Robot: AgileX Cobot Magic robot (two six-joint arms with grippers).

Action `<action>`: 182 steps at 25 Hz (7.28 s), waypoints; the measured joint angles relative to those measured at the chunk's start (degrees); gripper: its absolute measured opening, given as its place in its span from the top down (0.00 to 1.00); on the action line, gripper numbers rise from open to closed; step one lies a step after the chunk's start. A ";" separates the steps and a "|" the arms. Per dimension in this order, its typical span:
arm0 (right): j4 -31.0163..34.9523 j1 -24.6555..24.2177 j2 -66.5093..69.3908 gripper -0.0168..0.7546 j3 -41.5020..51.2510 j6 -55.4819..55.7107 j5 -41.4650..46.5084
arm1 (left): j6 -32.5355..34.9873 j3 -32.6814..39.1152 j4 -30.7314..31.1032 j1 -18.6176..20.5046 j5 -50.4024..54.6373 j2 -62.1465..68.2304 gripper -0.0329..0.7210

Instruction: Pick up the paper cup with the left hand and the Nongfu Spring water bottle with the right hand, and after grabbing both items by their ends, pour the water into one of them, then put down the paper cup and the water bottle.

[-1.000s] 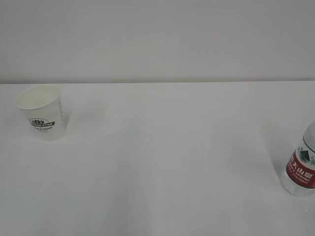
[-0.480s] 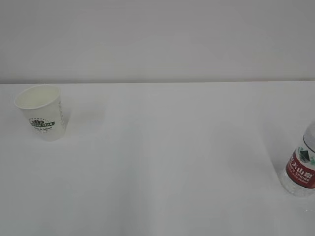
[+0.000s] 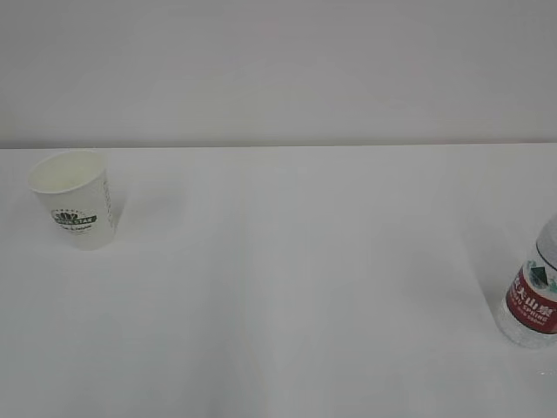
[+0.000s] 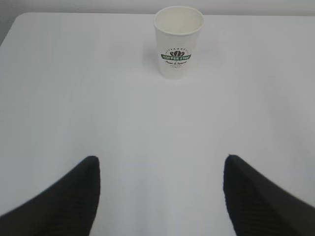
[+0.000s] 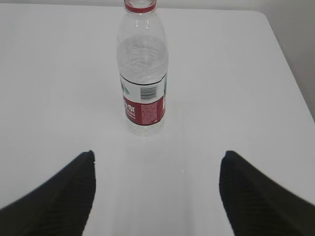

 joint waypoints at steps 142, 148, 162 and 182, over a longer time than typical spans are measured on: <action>2.89 0.00 93.81 0.22 28.80 6.28 -130.28 | 0.90 9.13 -0.82 -7.36 -98.48 72.33 0.27; 2.89 0.00 100.27 0.22 28.80 6.28 -130.69 | 0.90 9.13 -0.82 -7.36 -98.48 72.33 0.27; 2.69 0.00 101.54 0.21 24.58 6.37 -131.10 | 0.90 9.13 -0.82 -7.36 -98.60 72.33 0.28; 0.38 0.00 104.76 0.12 19.68 6.67 -131.22 | 0.90 9.13 0.51 -7.36 -102.01 72.33 0.29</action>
